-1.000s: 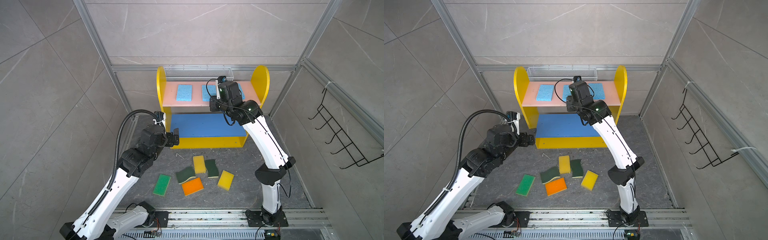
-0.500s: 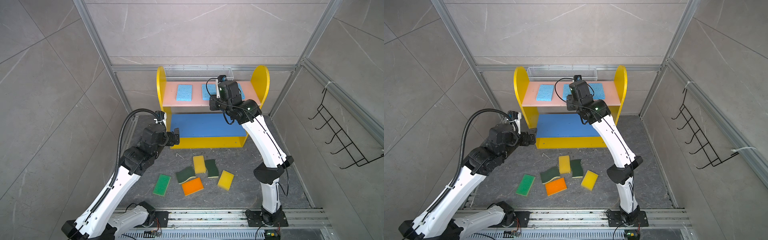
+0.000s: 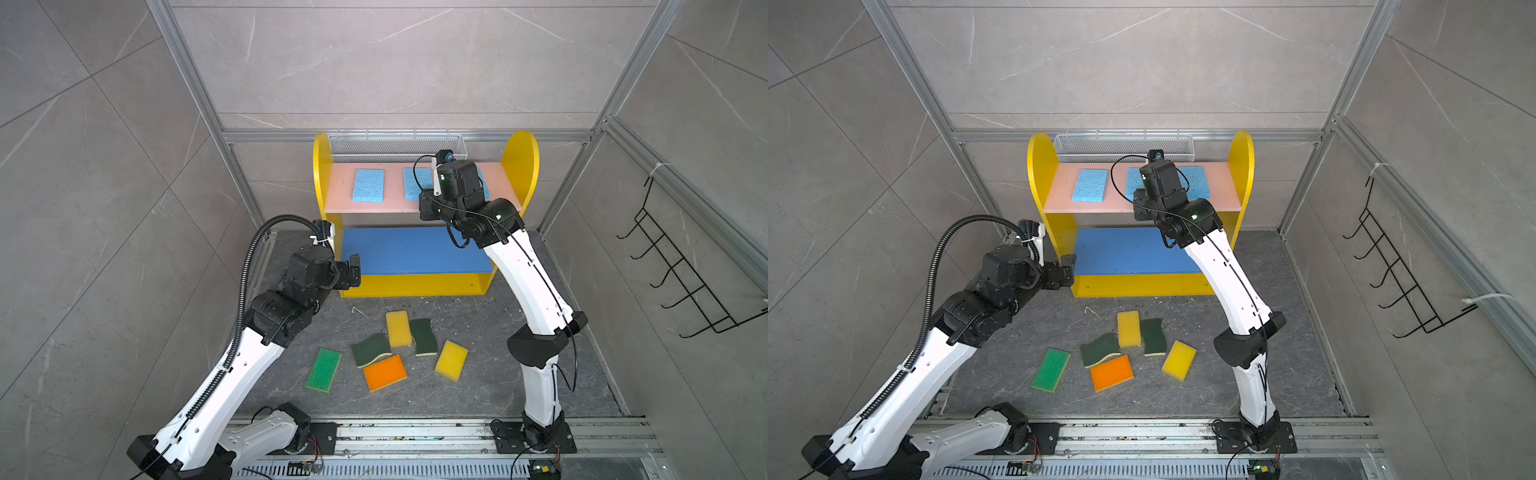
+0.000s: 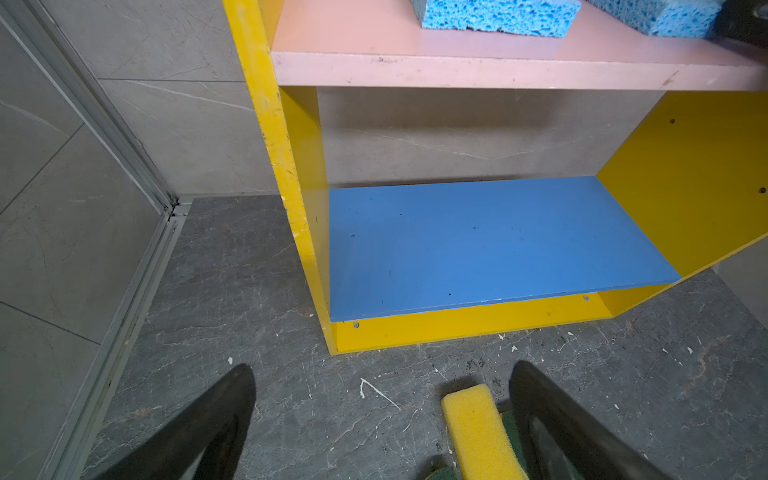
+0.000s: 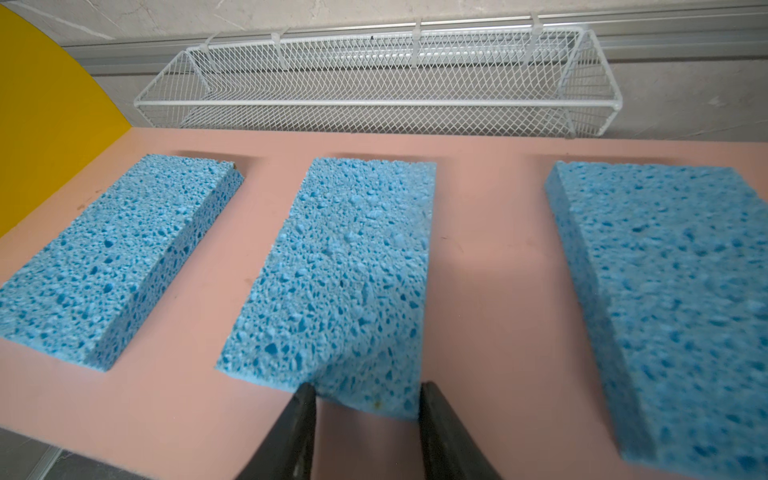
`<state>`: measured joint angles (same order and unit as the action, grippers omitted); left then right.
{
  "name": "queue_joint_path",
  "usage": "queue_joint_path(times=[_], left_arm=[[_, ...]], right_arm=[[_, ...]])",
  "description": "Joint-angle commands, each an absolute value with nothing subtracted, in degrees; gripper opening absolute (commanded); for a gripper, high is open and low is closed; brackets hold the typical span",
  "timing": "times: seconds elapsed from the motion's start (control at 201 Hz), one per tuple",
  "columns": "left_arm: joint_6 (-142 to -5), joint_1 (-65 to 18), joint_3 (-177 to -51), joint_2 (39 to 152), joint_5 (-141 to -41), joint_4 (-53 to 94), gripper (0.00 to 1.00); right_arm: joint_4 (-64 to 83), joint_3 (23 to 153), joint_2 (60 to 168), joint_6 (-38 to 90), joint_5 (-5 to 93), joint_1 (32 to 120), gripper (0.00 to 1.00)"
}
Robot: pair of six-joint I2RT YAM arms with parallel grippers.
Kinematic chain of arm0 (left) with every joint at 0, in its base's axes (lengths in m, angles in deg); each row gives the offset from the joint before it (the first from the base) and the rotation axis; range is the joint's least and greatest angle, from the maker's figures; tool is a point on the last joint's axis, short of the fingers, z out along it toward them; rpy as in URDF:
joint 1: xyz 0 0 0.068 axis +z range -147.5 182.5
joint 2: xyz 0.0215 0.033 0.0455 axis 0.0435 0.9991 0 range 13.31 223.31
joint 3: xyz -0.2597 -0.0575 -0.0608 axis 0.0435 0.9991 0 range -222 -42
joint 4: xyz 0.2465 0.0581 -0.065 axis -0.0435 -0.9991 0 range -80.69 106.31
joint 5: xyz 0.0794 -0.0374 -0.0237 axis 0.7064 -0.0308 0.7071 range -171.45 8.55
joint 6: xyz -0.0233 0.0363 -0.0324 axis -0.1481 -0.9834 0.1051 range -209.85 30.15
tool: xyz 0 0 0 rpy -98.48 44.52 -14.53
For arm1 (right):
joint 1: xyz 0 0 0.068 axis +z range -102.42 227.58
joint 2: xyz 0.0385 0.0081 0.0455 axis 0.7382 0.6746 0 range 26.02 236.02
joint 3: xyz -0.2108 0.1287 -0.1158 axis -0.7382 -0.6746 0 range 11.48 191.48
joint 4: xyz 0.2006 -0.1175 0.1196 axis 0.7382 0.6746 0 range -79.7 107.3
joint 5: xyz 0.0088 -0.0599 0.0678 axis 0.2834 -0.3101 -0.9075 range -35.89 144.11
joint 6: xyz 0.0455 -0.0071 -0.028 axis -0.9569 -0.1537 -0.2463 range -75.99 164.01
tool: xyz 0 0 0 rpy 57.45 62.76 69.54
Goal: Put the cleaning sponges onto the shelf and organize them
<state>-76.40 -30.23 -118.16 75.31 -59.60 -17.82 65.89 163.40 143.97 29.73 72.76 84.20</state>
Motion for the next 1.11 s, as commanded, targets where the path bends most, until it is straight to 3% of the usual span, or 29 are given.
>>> queue_joint_path(times=[0.0, 0.368, 0.563, 0.677, 1.105], left_arm=[[-76.56, -29.92, -119.14, 75.53, -60.75, -15.39, 0.97], [-77.43, -30.09, -124.58, 77.87, -62.51, -17.22, 0.9], [-80.36, -30.55, -133.12, 81.37, -64.41, -18.83, 0.68], [-82.13, -30.55, -140.45, 86.28, -66.46, -22.0, 0.61], [-82.2, -30.55, -153.81, 98.67, -68.71, -24.17, 0.53]], right_arm=[[69.28, 160.91, 141.75, 29.44, 70.43, 84.38, 0.43], [63.74, 143.68, 127.78, 30.82, 72.81, 86.85, 0.49], [61.16, 135.6, 120.16, 31.52, 72.76, 86.95, 0.48], [59.77, 129.4, 115.35, 32.52, 71.89, 86.93, 0.48], [58.55, 108.72, 96.41, 36.8, 75.78, 86.87, 0.49]])
